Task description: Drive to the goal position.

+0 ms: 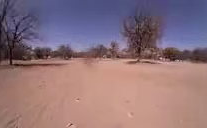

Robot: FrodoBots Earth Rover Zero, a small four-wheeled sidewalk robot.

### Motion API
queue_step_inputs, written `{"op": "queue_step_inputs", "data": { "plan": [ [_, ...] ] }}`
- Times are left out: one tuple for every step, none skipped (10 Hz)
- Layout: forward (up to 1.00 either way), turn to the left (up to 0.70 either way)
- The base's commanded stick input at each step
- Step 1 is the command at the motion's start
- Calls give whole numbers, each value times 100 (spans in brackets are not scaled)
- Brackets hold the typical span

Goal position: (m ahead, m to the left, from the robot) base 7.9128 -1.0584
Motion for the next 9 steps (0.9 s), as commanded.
{"op": "queue_step_inputs", "data": {
  "plan": [
    [100, 0],
    [100, 0],
    [100, 0],
    [100, 0],
    [100, 0],
    [100, 0],
    [100, 0],
    [100, 0],
    [100, 0]
  ]
}}
